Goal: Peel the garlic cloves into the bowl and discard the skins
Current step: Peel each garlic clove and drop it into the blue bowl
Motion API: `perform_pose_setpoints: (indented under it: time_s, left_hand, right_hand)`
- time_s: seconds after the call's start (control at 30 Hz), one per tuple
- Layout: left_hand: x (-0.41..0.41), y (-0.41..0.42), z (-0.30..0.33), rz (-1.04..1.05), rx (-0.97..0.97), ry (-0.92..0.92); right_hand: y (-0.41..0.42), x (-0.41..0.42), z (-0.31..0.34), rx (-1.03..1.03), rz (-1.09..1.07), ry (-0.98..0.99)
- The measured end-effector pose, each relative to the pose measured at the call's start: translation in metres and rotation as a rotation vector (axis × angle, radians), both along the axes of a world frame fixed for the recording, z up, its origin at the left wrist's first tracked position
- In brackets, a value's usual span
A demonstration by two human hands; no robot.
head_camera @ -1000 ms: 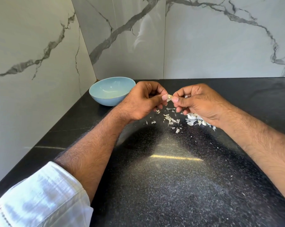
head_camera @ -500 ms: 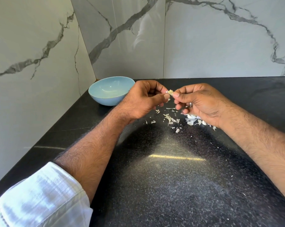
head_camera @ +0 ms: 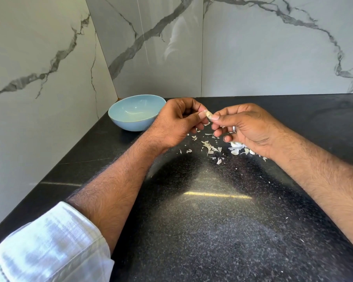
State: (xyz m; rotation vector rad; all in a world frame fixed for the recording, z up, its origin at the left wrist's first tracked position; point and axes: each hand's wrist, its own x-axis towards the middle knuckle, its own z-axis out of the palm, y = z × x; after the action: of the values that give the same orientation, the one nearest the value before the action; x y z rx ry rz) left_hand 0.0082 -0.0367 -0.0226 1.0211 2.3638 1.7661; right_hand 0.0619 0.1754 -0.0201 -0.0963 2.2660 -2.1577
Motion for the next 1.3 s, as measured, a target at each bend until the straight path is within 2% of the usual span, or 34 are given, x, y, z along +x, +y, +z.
perform_pose_setpoints:
  time_s: [0.27, 0.63, 0.7, 0.8, 0.9, 1.07, 1.17, 1.3]
  left_hand:
    - [0.003, 0.001, 0.002, -0.042, 0.056, -0.068]
    - [0.005, 0.001, 0.004, -0.025, -0.001, -0.069]
    - [0.004, 0.001, 0.004, -0.015, -0.012, -0.071]
    - [0.004, 0.004, 0.003, 0.051, -0.012, -0.07]
    - [0.003, 0.008, 0.0, 0.142, -0.036, -0.032]
    - [0.001, 0.012, -0.002, 0.226, -0.068, 0.023]
    - [0.003, 0.013, -0.003, 0.225, -0.062, 0.039]
    - [0.004, 0.013, -0.003, 0.208, -0.052, 0.08]
  right_hand:
    - [0.001, 0.0, 0.002, -0.072, 0.083, -0.047]
    - [0.001, 0.0, 0.0, -0.039, 0.006, -0.043]
    - [-0.002, 0.001, -0.001, 0.036, -0.081, 0.006]
    - [-0.007, 0.001, -0.002, 0.304, -0.282, 0.18]
    - [-0.009, 0.003, -0.001, 0.45, -0.402, 0.297]
    - [-0.008, 0.004, 0.003, 0.479, -0.347, 0.322]
    - [-0.009, 0.004, 0.002, 0.54, -0.285, 0.345]
    - [-0.01, 0.003, 0.0, 0.512, -0.271, 0.359]
